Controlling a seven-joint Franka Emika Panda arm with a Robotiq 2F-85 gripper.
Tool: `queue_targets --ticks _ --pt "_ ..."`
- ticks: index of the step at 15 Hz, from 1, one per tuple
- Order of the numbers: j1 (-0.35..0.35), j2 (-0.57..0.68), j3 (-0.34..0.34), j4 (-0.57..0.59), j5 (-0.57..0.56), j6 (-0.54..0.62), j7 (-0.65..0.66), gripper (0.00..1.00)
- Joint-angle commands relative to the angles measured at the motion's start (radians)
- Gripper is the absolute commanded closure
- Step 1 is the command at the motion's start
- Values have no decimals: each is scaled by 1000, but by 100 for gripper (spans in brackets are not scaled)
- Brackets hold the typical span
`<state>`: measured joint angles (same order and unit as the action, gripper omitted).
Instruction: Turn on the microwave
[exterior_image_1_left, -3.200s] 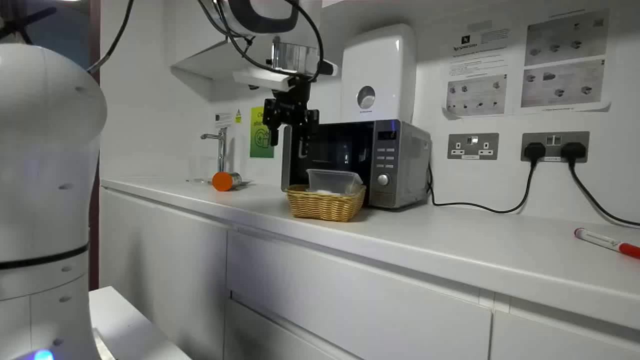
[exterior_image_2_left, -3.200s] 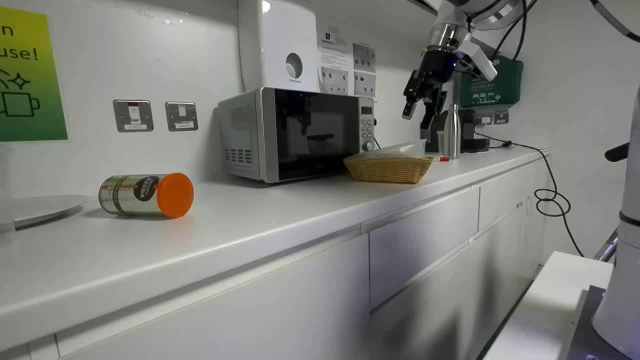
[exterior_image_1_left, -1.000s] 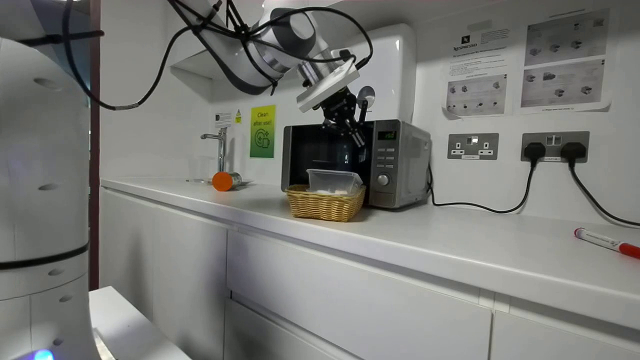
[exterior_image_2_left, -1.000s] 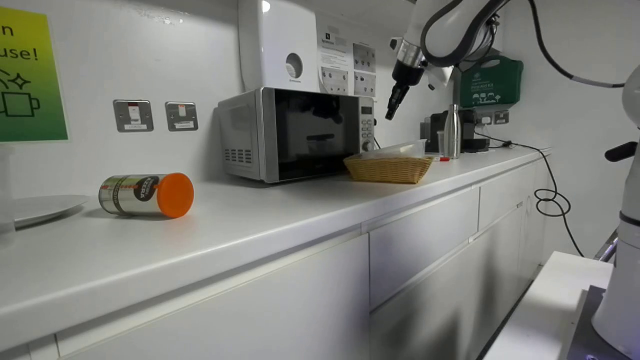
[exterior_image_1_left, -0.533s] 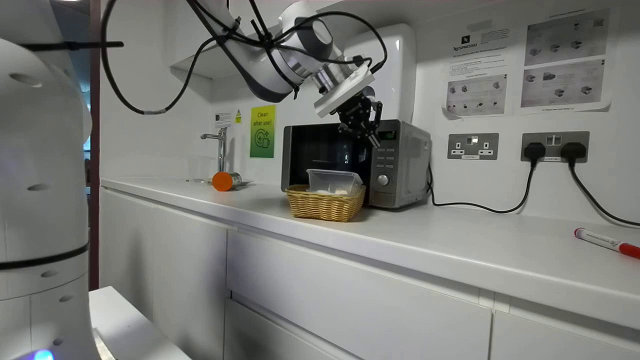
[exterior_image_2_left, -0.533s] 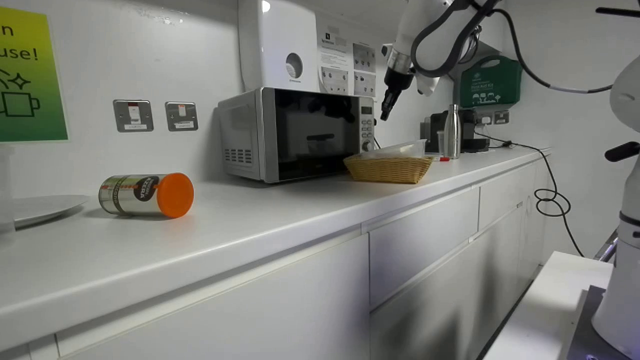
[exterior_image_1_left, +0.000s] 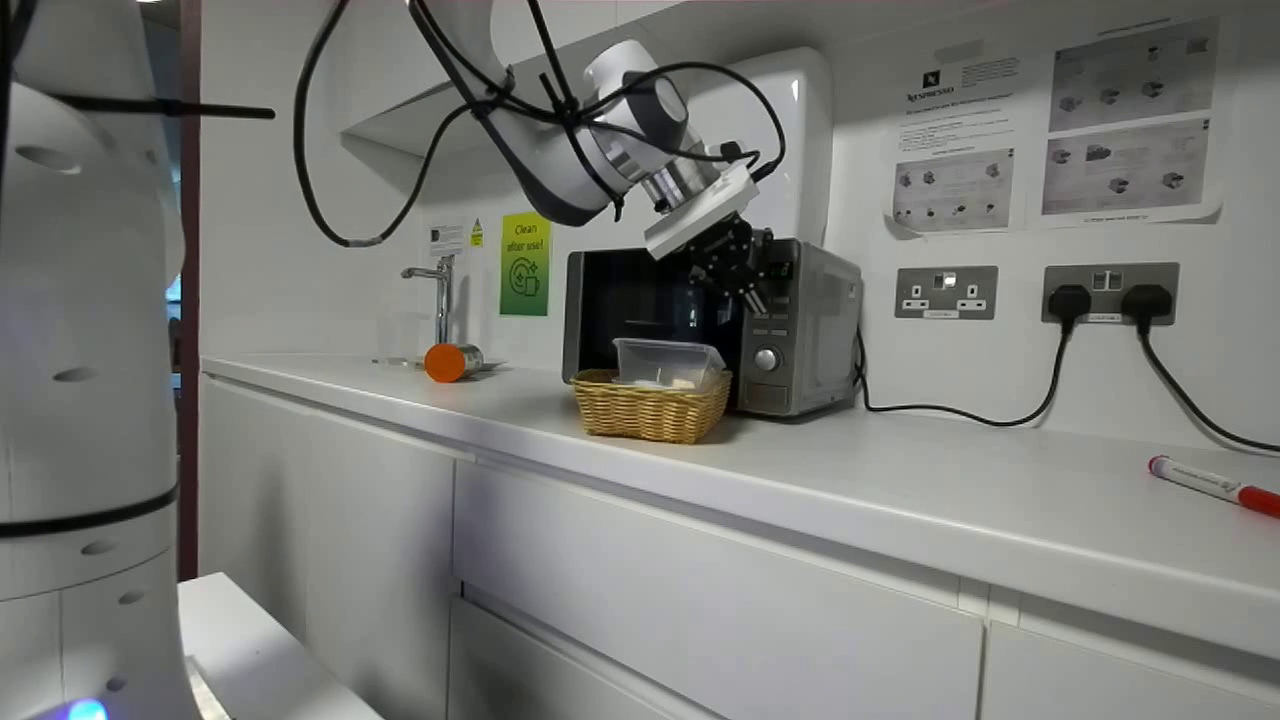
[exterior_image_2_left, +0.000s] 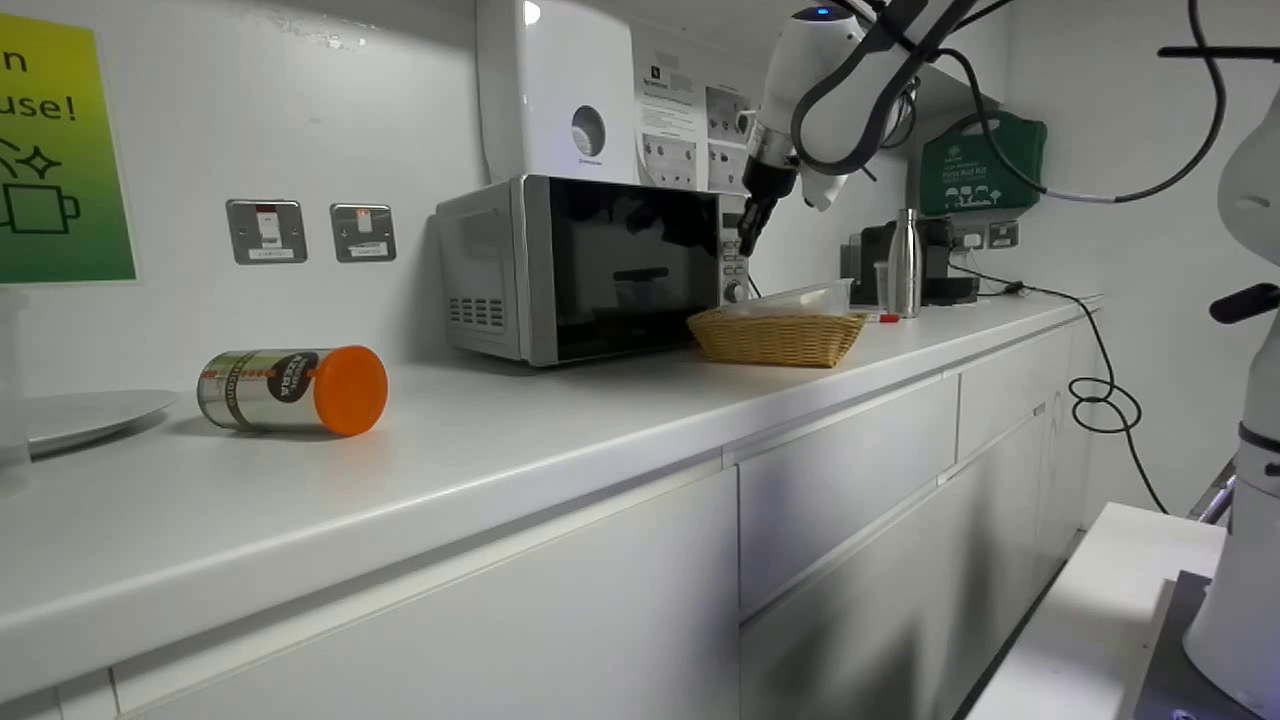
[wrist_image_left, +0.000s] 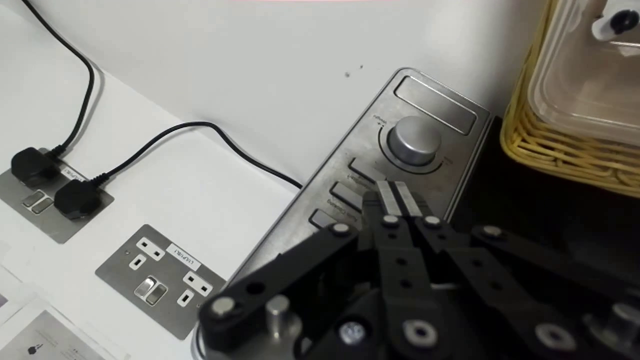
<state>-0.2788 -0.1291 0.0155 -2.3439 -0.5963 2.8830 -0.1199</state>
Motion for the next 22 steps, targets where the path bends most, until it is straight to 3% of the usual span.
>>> queue_targets --ticks 1,8,22 --pt "-9 61 10 66 -29 -11 44 100" --pt "4 107 7 99 -9 -10 49 100" --pt "10 84 7 90 6 21 116 100"
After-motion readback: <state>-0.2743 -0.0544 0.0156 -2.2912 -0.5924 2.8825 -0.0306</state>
